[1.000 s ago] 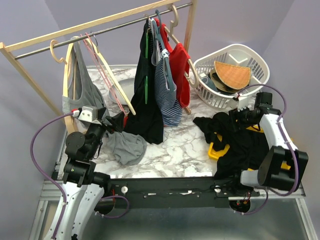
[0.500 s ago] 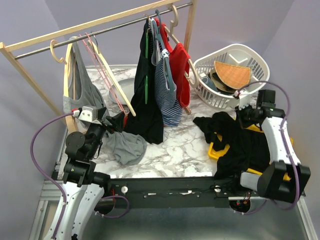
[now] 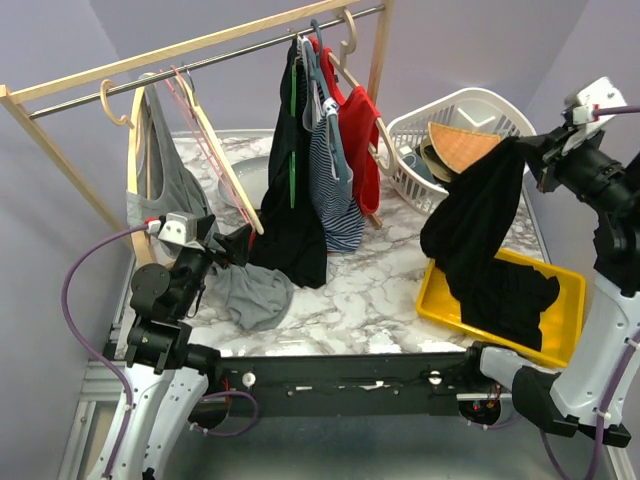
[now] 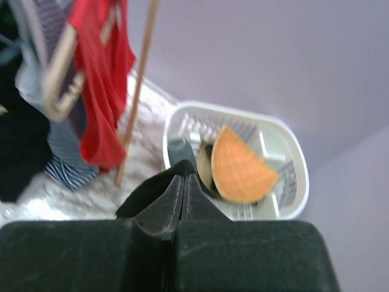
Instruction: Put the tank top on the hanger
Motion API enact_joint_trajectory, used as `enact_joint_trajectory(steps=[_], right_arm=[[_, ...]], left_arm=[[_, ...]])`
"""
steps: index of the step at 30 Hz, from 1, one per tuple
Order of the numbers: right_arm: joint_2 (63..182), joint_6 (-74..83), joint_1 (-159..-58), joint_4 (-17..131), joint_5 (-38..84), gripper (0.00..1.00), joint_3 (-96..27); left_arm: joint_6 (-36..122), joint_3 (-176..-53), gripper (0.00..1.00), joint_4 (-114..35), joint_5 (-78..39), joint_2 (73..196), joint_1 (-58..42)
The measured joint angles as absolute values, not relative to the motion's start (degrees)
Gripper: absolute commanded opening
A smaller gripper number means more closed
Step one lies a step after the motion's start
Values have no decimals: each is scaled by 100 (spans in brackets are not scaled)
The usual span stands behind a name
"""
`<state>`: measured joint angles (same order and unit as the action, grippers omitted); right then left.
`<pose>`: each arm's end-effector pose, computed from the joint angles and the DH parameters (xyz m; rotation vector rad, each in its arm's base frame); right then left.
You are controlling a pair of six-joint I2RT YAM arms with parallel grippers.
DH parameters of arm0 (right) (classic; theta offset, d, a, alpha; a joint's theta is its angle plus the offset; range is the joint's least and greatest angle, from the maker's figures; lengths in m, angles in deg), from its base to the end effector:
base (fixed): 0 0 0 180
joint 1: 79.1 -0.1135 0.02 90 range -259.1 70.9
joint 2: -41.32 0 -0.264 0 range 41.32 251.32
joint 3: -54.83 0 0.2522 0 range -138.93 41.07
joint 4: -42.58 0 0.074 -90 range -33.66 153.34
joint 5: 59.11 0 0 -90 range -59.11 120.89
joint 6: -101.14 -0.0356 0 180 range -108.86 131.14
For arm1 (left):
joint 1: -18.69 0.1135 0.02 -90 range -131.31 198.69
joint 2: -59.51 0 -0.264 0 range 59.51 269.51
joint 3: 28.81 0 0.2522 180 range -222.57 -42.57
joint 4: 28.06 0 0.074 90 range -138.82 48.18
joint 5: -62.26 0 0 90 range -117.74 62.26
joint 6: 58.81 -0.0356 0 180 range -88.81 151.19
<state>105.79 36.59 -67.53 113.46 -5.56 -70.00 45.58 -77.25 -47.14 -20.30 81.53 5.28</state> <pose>0.1334 -0.0057 0.5522 -0.6508 1.5909 0.0801 0.1055 -0.0299 0.3387 0.0953 1.4592 -0.4904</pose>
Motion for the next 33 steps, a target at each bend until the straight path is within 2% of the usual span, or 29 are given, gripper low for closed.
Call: enact_joint_trajectory(steps=[6,15,21,26,29,30,32,33], right_arm=[[10699,2612,-6753,11032,-1837,1,-7966],[10673,503,-6810,9272,-3703,1,-7673],[10448,411,-7924,8964,-3819,1,-6303],[10227,890,-8711,8640,-3609,2,-4244],[10421,1369,-8829,8487,-3260,15,-3026],[10504,1506,-8831,8474,-3118,34,-2670],[10644,1773,-8840,8457,-2794,57,-2156],[10727,1935,-8842,8483,-2580,75,-1894]], left_arm=[[4558,-7725,99,-4705,-1885,8153,517],[4549,-7723,99,-4696,-1606,8159,517],[4545,-7677,99,-4613,-1435,8157,517],[4532,-7672,99,-4557,-1197,8157,517],[4532,-7670,99,-4500,-1039,8157,517],[4534,-7670,99,-4474,-978,8157,517],[4536,-7662,99,-4441,-869,8157,517],[4536,-7659,99,-4439,-832,8157,508]])
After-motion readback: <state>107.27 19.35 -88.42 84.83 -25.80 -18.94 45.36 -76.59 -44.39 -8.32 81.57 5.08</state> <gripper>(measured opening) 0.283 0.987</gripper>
